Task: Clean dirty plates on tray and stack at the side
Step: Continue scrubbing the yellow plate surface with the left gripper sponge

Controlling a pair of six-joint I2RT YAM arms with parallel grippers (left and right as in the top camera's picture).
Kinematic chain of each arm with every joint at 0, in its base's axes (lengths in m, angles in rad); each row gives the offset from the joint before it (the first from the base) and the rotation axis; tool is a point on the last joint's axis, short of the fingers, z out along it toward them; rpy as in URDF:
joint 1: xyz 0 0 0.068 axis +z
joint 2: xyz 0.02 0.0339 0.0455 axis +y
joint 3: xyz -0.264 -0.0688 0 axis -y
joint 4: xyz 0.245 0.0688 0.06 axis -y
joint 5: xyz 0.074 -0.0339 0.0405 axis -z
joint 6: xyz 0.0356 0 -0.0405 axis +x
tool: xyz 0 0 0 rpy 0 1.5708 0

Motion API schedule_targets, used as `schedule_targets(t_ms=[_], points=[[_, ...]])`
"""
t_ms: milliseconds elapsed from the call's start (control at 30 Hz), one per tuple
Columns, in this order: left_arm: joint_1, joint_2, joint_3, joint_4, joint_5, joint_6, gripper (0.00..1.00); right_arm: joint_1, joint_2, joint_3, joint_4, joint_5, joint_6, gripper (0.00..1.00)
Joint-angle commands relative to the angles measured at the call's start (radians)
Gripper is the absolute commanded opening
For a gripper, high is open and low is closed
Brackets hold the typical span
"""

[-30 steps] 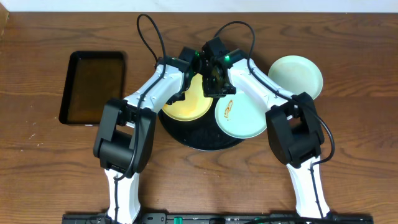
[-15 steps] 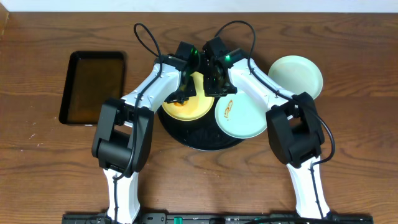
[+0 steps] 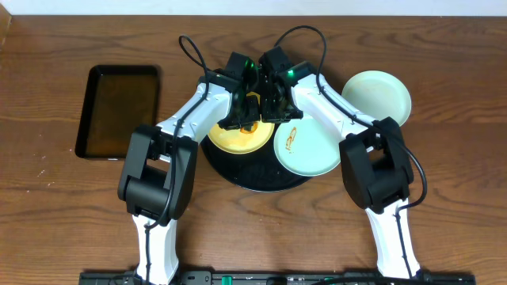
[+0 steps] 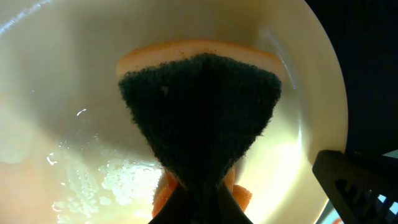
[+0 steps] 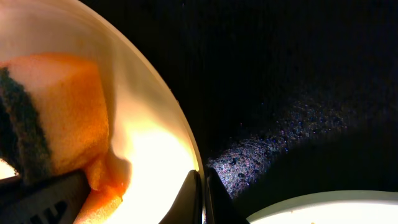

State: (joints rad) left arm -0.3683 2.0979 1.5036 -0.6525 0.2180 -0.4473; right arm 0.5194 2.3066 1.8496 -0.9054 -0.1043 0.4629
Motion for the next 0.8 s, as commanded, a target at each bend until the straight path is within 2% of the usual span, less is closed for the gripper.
schedule_targets(t_ms=[0,100,333,633,767], points=[[-0.005,-0.003,-0.015,-0.001,-0.087,0.013,0.08,-0.016,0.014,0.009,-0.004,0.025,0.007,0.01],[0.000,-0.003,-0.016,-0.001,-0.196,0.013,0.08,-0.016,0.014,0.009,-0.005,0.025,0.007,0.01],[0.045,-0.003,-0.045,0.000,-0.277,0.035,0.08,-0.016,0.014,0.009,-0.008,0.025,0.007,0.01],[0.124,-0.004,-0.095,-0.041,-0.500,0.035,0.08,-0.016,0.014,0.009,-0.011,0.025,0.007,0.01],[0.141,-0.027,-0.078,-0.065,-0.504,0.035,0.07,-0.016,0.014,0.009,-0.011,0.026,0.008,0.01]])
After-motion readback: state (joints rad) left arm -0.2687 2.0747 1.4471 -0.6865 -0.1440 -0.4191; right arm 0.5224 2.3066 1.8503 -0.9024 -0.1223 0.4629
